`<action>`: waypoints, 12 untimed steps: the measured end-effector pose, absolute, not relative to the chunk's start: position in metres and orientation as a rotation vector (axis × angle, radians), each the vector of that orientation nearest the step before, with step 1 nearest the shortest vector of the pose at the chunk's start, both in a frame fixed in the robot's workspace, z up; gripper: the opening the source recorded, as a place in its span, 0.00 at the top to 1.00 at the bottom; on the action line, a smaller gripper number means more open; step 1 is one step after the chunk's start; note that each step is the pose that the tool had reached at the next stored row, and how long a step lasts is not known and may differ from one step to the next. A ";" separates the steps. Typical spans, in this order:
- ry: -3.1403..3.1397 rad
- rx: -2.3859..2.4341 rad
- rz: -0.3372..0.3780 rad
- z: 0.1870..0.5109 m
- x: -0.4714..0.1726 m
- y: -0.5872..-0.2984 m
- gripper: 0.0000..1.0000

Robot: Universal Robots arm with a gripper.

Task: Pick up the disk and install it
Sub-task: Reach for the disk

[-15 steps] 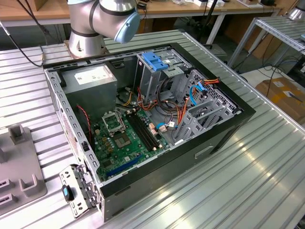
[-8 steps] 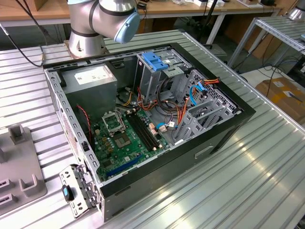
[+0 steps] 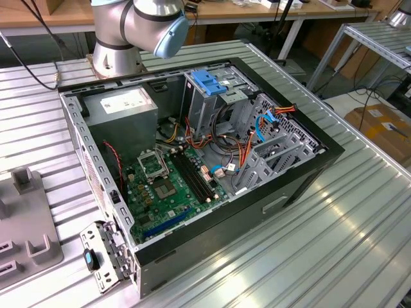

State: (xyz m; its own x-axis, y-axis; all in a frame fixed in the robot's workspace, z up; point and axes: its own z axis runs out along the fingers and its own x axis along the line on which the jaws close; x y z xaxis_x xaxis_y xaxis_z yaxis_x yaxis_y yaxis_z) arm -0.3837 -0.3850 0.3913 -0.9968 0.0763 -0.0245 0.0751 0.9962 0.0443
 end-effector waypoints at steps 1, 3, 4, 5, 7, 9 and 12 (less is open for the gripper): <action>3.112 0.118 0.067 0.391 -0.389 -0.385 0.89; 3.112 0.118 0.067 0.391 -0.392 -0.384 0.89; 3.113 0.118 0.067 0.391 -0.394 -0.384 0.89; 3.113 0.118 0.067 0.391 -0.396 -0.384 0.89; 3.113 0.118 0.067 0.390 -0.401 -0.383 0.89; 3.112 0.118 0.067 0.390 -0.405 -0.382 0.89; 3.112 0.118 0.067 0.390 -0.413 -0.380 0.89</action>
State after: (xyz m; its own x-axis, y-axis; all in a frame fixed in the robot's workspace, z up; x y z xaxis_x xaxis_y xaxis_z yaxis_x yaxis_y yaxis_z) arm -0.4130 -0.3801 0.3899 -0.9968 0.0762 -0.0245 0.0751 0.9962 0.0441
